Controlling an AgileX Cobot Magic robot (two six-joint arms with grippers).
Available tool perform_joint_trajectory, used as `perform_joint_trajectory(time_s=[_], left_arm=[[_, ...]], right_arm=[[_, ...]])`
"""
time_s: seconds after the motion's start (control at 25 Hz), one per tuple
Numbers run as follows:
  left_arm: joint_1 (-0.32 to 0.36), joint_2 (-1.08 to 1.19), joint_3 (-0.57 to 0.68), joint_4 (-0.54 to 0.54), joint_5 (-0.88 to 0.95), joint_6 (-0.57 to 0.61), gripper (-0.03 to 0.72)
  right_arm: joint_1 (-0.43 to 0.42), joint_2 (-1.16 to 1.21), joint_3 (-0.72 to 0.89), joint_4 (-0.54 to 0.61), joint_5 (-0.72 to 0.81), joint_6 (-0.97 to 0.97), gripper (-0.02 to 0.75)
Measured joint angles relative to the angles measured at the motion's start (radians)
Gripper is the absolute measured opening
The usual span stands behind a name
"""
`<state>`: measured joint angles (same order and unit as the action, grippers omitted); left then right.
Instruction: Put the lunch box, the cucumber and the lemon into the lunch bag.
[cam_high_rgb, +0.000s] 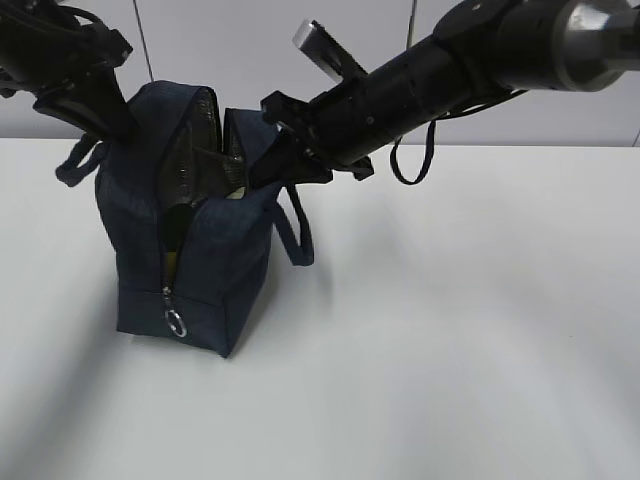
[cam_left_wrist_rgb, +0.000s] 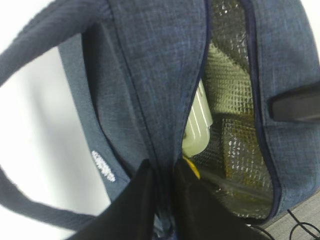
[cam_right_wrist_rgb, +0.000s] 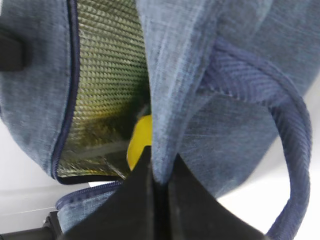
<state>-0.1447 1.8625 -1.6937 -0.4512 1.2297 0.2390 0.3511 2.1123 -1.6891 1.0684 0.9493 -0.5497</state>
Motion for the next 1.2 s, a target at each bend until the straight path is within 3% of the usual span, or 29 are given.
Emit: perform_joint_trajectory(time_s=[0.6,0.88,1.2], left_arm=[[-0.173,0.002,0.000,-0.117,-0.045,-0.021,0.058],[-0.188,0.002,0.000,-0.122,-0.050,-0.029,0.058],[-0.188,0.002,0.000,-0.117,-0.097,-0.029,0.058]], right_arm=[[-0.096,-0.091,0.002,-0.128,0.134,0.020,0.001],[-0.103,-0.097,0.002,-0.247,0.167,0.066,0.001],[-0.105,-0.103,0.002,-0.270,0.167,0.072,0.005]])
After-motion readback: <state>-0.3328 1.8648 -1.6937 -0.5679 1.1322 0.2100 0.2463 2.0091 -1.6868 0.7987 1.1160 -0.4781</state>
